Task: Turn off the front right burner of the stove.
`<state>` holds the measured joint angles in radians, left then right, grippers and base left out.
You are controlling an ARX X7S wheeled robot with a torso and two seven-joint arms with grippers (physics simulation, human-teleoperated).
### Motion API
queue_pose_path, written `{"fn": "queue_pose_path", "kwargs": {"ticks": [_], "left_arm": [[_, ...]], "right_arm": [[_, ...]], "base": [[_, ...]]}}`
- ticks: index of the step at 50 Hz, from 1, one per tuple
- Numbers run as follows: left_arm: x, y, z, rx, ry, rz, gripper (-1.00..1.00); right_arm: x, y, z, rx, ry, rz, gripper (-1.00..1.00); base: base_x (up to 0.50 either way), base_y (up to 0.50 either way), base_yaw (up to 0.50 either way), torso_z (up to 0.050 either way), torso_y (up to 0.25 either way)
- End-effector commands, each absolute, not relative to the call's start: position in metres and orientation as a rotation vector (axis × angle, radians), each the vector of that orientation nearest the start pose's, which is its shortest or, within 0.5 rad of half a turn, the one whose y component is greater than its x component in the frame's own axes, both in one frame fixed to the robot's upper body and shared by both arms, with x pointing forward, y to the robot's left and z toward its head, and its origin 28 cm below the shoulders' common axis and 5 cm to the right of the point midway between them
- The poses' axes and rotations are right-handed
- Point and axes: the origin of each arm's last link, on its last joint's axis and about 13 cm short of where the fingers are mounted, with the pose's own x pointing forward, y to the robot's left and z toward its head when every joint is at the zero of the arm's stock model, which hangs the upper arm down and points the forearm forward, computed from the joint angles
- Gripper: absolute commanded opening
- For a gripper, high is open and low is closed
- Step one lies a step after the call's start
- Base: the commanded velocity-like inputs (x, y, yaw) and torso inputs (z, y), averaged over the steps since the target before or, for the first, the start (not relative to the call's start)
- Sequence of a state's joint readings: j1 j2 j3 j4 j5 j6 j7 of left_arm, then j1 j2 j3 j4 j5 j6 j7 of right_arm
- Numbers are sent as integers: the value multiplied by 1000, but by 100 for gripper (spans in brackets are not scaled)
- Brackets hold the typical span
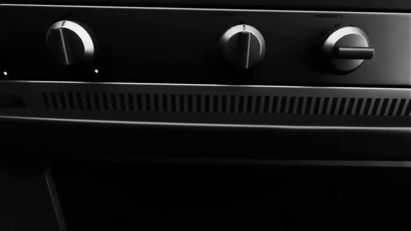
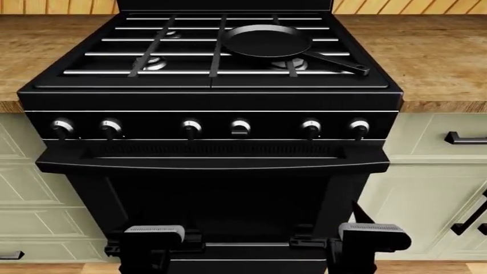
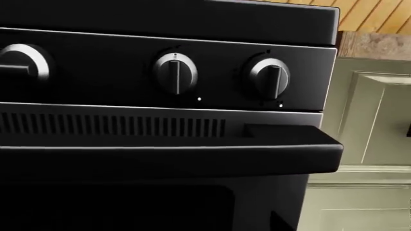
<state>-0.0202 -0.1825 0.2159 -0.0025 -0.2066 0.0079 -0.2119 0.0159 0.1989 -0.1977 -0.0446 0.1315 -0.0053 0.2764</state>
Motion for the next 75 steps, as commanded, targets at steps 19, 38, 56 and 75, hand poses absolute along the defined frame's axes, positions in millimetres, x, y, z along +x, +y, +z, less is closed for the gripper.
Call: {"fn": "queue_pose_path", "kwargs": {"ticks": [19,38,56,75], "left_arm": [[210,205,13,-19,24,0,100],[210,205,13,-16,25,-1,100],[210,205,13,-16,27,-1,100],[210,205,13,-14,27,-2,100]], "right_arm": [[208,-104,30,-76,-84,-87,100],[265,-105,147,-83,-123,-94,100],[274,-110,153,-93,-129,-113,100],[278,-113,148,-61,-107,-133,100]], "base": [[0,0,0,0,0],[0,0,0,0,0],[0,0,0,0,0],[0,0,0,0,0]]}}
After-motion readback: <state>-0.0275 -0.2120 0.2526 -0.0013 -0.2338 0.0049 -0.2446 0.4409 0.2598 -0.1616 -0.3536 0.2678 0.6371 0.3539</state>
